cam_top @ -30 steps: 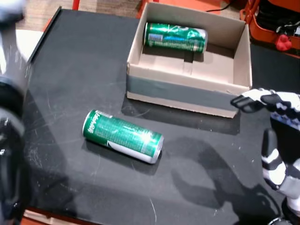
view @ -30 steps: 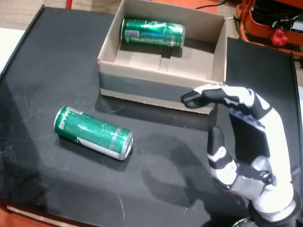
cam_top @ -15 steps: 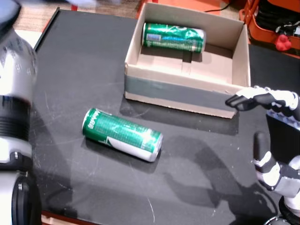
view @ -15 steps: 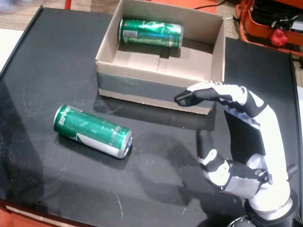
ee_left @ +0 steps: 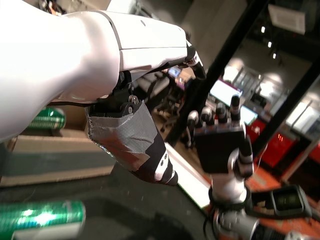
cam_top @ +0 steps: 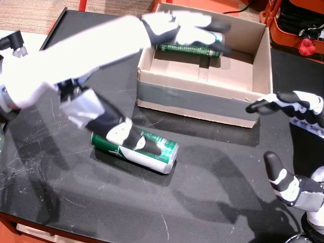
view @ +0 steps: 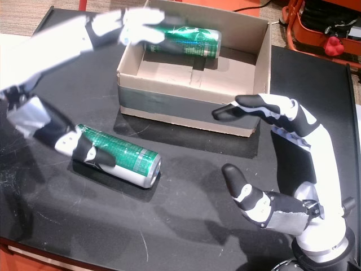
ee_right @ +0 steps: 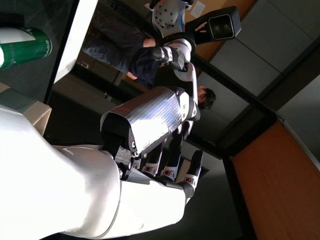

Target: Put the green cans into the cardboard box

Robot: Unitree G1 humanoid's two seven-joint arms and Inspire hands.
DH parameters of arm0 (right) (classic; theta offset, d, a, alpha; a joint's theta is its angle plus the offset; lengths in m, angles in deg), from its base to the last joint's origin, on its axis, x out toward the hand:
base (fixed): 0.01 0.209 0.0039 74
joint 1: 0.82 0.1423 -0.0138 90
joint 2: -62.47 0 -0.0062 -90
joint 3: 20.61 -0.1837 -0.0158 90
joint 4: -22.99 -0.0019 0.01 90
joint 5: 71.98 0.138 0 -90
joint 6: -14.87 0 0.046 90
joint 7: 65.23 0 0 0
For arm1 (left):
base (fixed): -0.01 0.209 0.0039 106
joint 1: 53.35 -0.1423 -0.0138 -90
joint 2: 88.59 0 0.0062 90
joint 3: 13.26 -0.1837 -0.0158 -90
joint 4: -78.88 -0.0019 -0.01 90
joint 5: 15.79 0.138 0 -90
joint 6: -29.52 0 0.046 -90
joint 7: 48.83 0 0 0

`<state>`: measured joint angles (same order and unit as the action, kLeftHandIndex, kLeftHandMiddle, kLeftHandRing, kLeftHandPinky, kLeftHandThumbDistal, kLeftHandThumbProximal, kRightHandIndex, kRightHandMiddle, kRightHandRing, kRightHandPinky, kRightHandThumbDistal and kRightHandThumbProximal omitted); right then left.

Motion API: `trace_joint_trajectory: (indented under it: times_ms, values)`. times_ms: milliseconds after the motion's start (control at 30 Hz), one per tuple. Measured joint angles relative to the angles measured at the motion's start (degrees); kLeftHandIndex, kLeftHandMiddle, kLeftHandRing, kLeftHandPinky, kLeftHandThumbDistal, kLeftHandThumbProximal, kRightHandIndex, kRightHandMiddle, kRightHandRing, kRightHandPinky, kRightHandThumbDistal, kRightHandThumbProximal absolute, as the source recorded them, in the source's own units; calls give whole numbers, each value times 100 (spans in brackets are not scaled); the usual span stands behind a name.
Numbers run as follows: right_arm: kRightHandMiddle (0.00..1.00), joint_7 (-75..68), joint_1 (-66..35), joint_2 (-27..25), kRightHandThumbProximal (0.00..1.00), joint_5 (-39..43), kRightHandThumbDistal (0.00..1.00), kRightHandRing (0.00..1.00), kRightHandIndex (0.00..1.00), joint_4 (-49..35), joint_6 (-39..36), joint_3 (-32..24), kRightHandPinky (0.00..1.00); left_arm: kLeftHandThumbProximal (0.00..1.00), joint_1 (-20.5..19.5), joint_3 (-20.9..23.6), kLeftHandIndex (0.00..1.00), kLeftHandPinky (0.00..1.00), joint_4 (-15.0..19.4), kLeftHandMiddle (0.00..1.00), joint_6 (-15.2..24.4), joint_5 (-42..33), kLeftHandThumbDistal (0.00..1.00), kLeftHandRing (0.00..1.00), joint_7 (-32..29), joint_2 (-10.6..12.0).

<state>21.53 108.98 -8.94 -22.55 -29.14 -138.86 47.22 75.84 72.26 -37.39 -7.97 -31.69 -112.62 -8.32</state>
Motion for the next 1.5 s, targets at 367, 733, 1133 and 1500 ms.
trace_joint_trajectory:
  times_ms: [367,733,1133,1500]
  values:
    - [57,160,64,-1,78,84,80,61,51,134,-51,-153,71,0,-28,-224,100,93,-8,100,-275,2,100,100,-39,-85]
    - [54,-49,-12,3,67,-21,84,59,50,-98,177,-78,68,1,470,-364,92,95,-1750,100,97,1313,86,100,629,-99]
    - [53,-97,-140,175,67,31,81,59,48,-475,252,25,69,0,1070,-493,95,94,-3121,100,289,2213,74,100,1547,-174]
    - [51,-291,-299,262,65,15,80,58,47,-681,244,94,68,1,1210,-584,99,95,-3542,100,277,2432,77,100,1877,-171]
